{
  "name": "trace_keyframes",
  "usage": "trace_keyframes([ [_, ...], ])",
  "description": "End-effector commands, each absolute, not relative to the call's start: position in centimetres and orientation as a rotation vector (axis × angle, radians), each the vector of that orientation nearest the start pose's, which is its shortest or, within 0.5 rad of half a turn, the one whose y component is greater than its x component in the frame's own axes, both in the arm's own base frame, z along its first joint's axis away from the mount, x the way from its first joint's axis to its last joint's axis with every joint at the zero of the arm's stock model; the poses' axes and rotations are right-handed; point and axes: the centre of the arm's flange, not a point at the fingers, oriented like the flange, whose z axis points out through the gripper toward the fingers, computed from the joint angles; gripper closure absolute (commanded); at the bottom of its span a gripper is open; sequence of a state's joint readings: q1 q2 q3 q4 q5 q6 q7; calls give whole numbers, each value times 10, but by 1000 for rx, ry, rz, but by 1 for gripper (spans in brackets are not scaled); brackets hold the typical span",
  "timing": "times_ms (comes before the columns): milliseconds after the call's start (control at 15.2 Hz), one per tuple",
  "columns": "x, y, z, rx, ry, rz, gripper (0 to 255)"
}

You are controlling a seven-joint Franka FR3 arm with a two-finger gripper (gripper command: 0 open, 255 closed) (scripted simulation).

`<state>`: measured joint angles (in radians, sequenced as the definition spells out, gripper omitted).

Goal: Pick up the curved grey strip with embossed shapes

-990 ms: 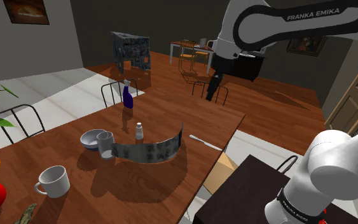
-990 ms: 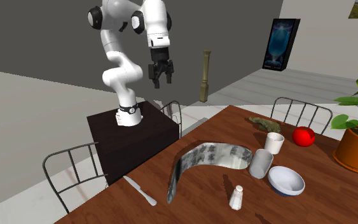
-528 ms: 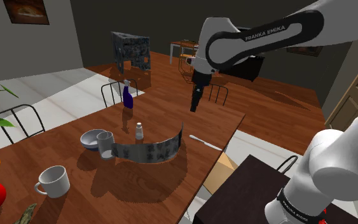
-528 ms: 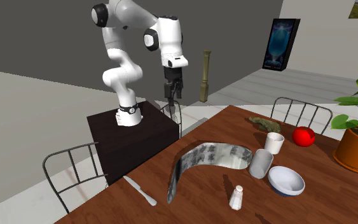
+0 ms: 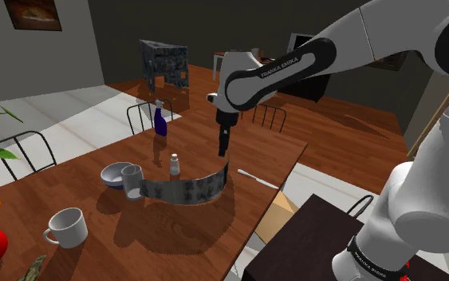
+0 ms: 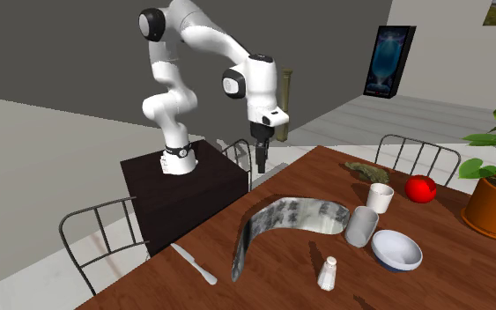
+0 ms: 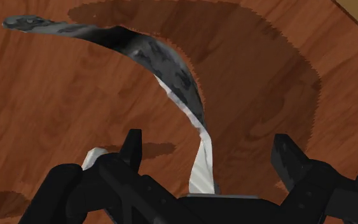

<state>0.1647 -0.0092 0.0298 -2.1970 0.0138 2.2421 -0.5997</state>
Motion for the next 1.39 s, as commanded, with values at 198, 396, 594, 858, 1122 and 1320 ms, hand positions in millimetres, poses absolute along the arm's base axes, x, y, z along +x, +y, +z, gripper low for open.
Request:
trace_keyframes([
  [198,552,132,340,-2810,-1380,-45,0],
  [396,569,152,309,-2751,-1482,-20,0],
  [594,583,173,277,-2688,-1580,5,0],
  [858,587,179,253,-2672,-1605,12,0],
  [1122,587,179,232,-2672,-1605,12,0],
  [1320,586,179,228,-2672,-1605,12,255],
])
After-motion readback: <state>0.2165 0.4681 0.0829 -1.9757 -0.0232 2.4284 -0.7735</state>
